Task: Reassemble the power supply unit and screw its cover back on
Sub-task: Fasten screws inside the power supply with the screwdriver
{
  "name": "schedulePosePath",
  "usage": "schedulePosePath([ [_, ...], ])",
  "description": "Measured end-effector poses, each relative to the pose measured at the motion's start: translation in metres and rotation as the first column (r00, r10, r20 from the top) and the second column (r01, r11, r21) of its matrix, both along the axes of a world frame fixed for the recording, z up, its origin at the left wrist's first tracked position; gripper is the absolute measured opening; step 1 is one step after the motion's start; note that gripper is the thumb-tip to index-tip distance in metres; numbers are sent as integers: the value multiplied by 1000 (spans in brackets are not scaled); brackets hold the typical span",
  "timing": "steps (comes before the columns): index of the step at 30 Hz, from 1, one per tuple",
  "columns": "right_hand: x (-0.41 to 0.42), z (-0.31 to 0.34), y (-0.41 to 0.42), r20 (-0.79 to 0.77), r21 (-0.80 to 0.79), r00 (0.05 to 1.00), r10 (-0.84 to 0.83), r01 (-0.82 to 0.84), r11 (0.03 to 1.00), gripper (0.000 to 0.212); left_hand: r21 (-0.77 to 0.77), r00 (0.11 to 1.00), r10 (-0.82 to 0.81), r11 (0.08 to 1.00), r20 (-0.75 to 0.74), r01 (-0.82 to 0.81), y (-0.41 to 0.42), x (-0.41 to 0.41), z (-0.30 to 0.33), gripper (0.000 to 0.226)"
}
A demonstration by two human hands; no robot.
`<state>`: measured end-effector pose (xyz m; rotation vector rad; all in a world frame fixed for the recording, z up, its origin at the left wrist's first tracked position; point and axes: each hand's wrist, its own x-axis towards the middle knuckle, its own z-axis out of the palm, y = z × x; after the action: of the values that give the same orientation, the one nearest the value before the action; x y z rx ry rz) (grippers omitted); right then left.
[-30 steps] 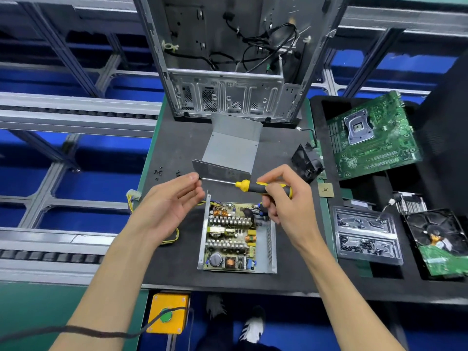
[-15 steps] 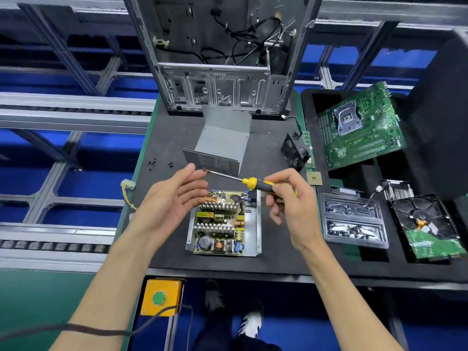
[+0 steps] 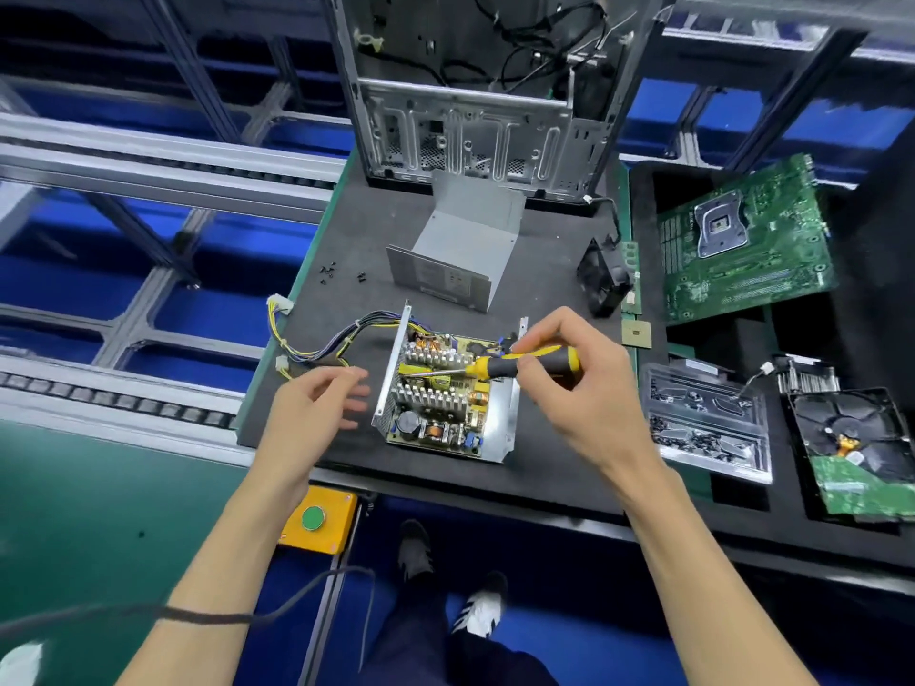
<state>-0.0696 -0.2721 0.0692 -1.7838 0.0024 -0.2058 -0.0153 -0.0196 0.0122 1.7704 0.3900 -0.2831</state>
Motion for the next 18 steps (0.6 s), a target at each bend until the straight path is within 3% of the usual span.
schedulePosePath([
  [6,-1,-3,18,-24,-55,988,151,-152,987,9,-76,999,-33,997,-35,31,0,-18,-5,30],
  [18,-1,-28,53,40,-447,963,265,-220,867,10,-91,992,-115,990,-54,110,6,-29,-21,35],
])
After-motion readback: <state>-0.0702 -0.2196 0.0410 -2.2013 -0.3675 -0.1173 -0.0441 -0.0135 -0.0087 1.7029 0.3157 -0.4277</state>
